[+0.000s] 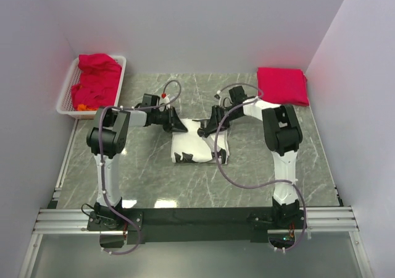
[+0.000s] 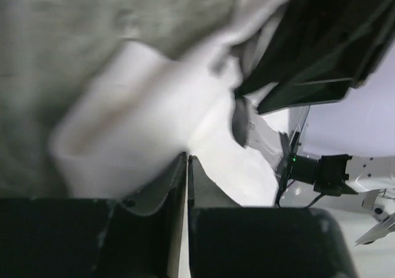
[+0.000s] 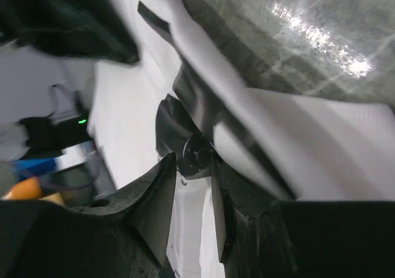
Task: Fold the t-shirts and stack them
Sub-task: Fold the tshirt
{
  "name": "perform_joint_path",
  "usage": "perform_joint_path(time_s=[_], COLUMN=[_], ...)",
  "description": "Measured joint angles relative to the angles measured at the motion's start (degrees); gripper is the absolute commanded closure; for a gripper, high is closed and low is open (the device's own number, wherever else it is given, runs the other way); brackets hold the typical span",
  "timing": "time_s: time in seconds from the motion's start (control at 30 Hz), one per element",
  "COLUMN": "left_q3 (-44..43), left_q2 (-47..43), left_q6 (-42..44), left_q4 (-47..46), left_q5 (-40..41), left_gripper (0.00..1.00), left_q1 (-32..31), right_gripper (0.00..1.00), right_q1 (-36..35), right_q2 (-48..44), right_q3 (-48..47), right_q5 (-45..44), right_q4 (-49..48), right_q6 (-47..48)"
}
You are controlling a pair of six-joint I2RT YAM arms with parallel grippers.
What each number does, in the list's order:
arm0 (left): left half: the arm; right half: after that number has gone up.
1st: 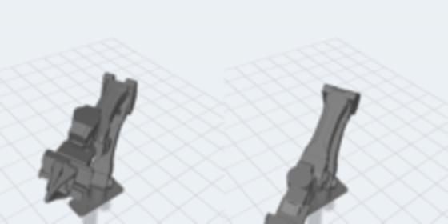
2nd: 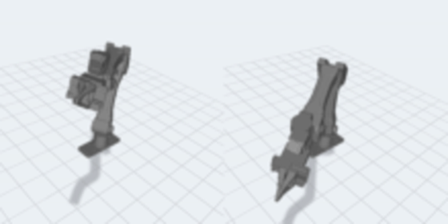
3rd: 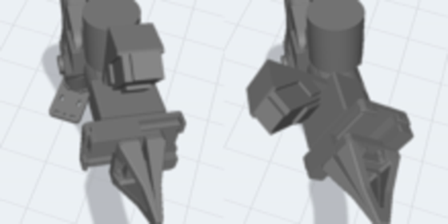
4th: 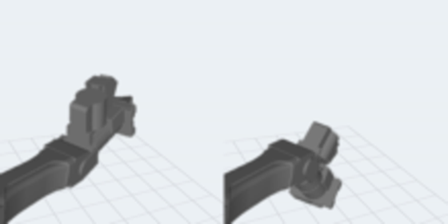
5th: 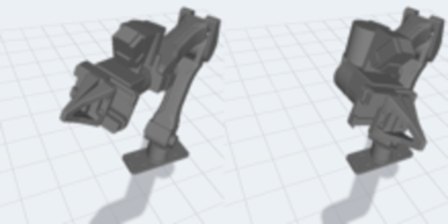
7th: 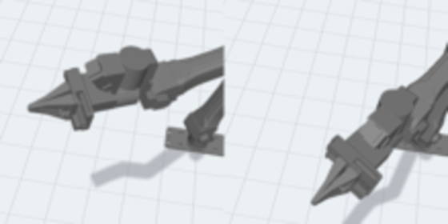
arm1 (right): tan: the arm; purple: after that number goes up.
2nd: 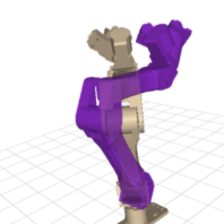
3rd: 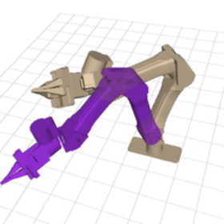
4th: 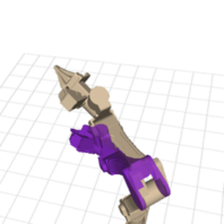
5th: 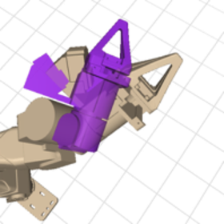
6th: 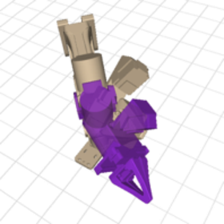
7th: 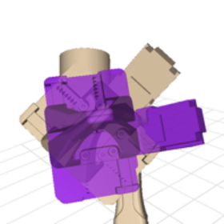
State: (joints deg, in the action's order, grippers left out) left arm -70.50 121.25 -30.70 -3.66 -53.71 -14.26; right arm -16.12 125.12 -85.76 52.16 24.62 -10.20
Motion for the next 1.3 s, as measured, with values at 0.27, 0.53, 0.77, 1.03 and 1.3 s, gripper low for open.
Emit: perform_joint_path(time_s=[0.27, 0.53, 0.77, 1.03, 1.3], left_q3=[-9.42, 3.17, 11.56, 9.51, 5.73], left_q2=[5.49, -13.09, -11.50, -0.22, -5.79], left_q6=[5.73, 7.04, 0.42, -3.63, 3.98], left_q4=[7.50, 7.78, -0.24, -1.88, 4.33], left_q5=[0.83, -3.63, -6.82, -8.70, -8.33], left_gripper=[0.88, 0.87, 0.89, 0.91, 0.89], left_q1=[2.01, 2.56, -2.23, 1.16, 4.22], right_gripper=[0.72, 0.70, 0.71, 0.75, 0.68], right_q1=[2.03, 1.33, -2.95, 0.20, 3.56], right_q2=[2.03, -18.08, -15.78, -1.07, -8.87], right_q3=[-2.01, 12.09, 18.88, 9.62, 9.84], right_q5=[-1.07, 0.33, 4.59, 5.29, 4.09], right_q4=[0.70, -3.69, -13.14, -3.41, -5.31], right_q6=[0.15, -2.75, -8.70, -8.33, -7.69])
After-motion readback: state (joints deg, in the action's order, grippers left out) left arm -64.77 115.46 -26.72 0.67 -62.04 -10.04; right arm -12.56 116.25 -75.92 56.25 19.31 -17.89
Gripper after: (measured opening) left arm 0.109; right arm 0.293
